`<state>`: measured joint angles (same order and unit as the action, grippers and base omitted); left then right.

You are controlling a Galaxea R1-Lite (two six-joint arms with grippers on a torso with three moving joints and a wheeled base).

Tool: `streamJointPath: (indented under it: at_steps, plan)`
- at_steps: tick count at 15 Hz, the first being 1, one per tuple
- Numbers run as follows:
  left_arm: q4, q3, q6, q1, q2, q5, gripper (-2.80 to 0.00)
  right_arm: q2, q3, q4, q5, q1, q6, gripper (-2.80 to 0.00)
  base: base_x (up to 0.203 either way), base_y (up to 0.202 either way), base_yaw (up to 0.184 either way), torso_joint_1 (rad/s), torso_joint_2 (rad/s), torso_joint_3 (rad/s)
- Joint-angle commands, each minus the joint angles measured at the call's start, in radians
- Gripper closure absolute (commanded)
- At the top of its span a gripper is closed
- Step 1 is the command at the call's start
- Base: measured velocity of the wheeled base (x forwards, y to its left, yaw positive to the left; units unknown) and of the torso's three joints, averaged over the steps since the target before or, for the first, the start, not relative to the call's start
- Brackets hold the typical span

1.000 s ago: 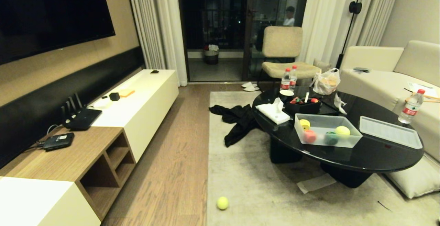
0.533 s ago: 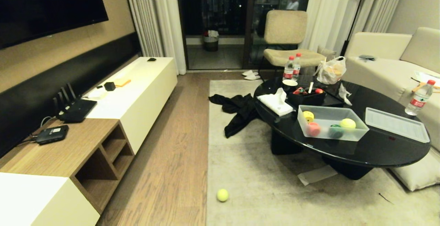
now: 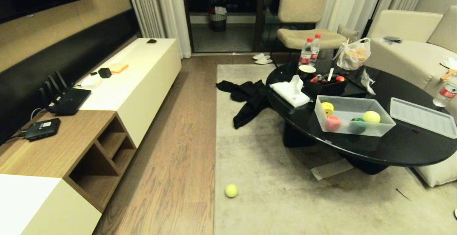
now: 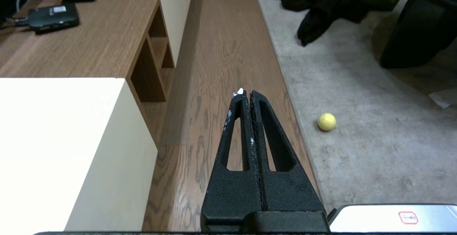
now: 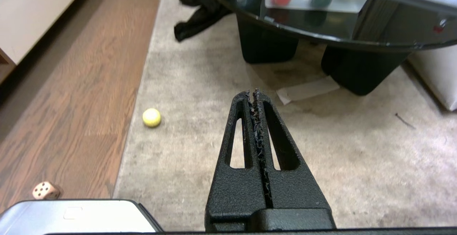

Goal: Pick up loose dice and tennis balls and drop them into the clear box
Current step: Find toys out of the box

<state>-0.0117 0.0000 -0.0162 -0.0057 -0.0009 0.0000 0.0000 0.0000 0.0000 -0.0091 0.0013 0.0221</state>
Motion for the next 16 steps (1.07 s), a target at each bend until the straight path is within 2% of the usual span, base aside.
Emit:
streamJointPath:
  at_steps: [1, 16]
  plan:
    - [-0.001, 0.002, -0.001, 0.000, 0.001, 0.000, 0.00, 0.000, 0.001, 0.000, 0.000, 0.000, -0.002, 0.00, 0.000, 0.000, 0.000, -0.002, 0.00, -0.196]
    - [-0.001, 0.002, -0.001, 0.000, 0.001, 0.000, 0.00, 0.000, 0.001, -0.002, 0.001, 0.001, -0.002, 0.00, 0.000, 0.000, 0.000, 0.003, 0.00, -0.196]
